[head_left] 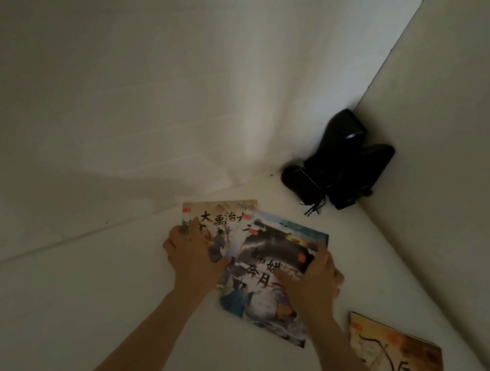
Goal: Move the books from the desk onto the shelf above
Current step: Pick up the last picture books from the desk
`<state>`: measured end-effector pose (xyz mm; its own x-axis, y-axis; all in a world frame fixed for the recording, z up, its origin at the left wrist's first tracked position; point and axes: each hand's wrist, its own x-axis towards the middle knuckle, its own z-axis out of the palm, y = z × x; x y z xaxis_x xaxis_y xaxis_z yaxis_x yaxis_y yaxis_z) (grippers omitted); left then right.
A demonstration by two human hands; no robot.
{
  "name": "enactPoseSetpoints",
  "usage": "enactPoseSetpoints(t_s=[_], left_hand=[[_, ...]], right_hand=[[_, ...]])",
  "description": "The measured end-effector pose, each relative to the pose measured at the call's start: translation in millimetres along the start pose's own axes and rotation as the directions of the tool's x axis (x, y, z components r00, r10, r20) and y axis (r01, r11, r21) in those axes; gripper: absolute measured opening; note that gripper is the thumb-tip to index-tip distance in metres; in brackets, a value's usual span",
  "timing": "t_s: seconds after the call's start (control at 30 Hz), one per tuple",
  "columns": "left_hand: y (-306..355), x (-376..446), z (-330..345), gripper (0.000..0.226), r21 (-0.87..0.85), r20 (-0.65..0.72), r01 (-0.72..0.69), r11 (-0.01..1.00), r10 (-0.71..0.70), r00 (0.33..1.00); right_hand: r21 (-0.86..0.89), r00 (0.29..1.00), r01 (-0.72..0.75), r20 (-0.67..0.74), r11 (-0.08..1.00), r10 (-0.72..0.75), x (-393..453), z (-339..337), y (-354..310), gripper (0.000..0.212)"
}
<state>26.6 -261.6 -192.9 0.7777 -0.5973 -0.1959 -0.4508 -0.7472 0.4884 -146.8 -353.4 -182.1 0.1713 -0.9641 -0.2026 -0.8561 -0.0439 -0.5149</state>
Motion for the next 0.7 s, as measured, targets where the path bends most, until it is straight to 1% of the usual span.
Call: enactPoseSetpoints(t_s=[0.07, 0.17, 0.23, 0.33, 0.4, 0.47, 0.53, 0.6, 0.63, 0.67, 0.7], left_hand=[[6.0, 2.4, -0.4, 0.103, -0.079, 0.04, -0.015, 0.997, 0.018, 0.999], [14.9, -2.8, 9.2, 0.101, -0.23, 0.118, -0.062, 0.971, 0.091, 0.989], [21.3, -7.2, 21.1, 0.099, -0.336, 0.158, -0.015, 0.942, 0.072, 0.985], [28.8, -0.7, 28.0, 0.091, -0.362, 0.208, 0.113, 0.925, -0.038, 0.977], [32.2, 3.2, 26.2, 0.074, -0.295, 0.272, 0.125, 0.947, -0.043, 0.961], [35.3, -1.9, 22.4, 0.06, -0.243, 0.299, 0.076, 0.967, 0.0, 0.954], [37.1, -12.9, 12.4, 0.06, -0.317, 0.303, 0.009, 0.948, 0.093, 0.948], [38.2, -24.6, -3.4, 0.063, -0.435, 0.297, -0.069, 0.898, 0.215, 0.93], [40.0, -31.0, -15.4, 0.06, -0.491, 0.283, -0.105, 0.865, 0.272, 0.92], [40.6, -34.4, -24.9, 0.056, -0.548, 0.259, -0.135, 0.826, 0.32, 0.911], [40.8, -36.2, -33.1, 0.054, -0.598, 0.236, -0.156, 0.786, 0.359, 0.903]], right_hand=[[0.007, 0.999, 0.017, -0.028, 1.0, -0.017, -3.1, 9.2, -6.5, 0.102], [0.06, 0.998, 0.028, -0.058, 0.998, -0.024, -4.6, 14.6, -9.6, 0.103], [0.144, 0.998, 0.04, -0.058, 0.989, -0.032, -4.7, 14.6, -7.2, 0.1], [0.21, 0.999, 0.026, -0.024, 0.977, -0.021, -8.3, 10.1, -2.7, 0.101], [0.234, 1.0, 0.018, -0.008, 0.972, -0.017, -10.9, 6.5, 1.6, 0.1], [0.298, 1.0, 0.01, 0.005, 0.955, -0.012, -12.3, 2.2, 6.5, 0.1], [0.376, 0.999, -0.032, 0.047, 0.926, 0.015, -13.3, -3.9, 10.6, 0.103], [0.441, 0.993, -0.083, 0.11, 0.894, 0.038, -14.9, -10.2, 15.7, 0.104], [0.457, 0.989, -0.097, 0.143, 0.884, 0.034, -17.7, -14.9, 17.6, 0.099], [0.476, 0.987, -0.08, 0.161, 0.876, 0.003, -21.3, -19.9, 18.4, 0.087], [0.502, 0.987, -0.035, 0.154, 0.864, -0.05, -26.0, -24.9, 18.6, 0.07]])
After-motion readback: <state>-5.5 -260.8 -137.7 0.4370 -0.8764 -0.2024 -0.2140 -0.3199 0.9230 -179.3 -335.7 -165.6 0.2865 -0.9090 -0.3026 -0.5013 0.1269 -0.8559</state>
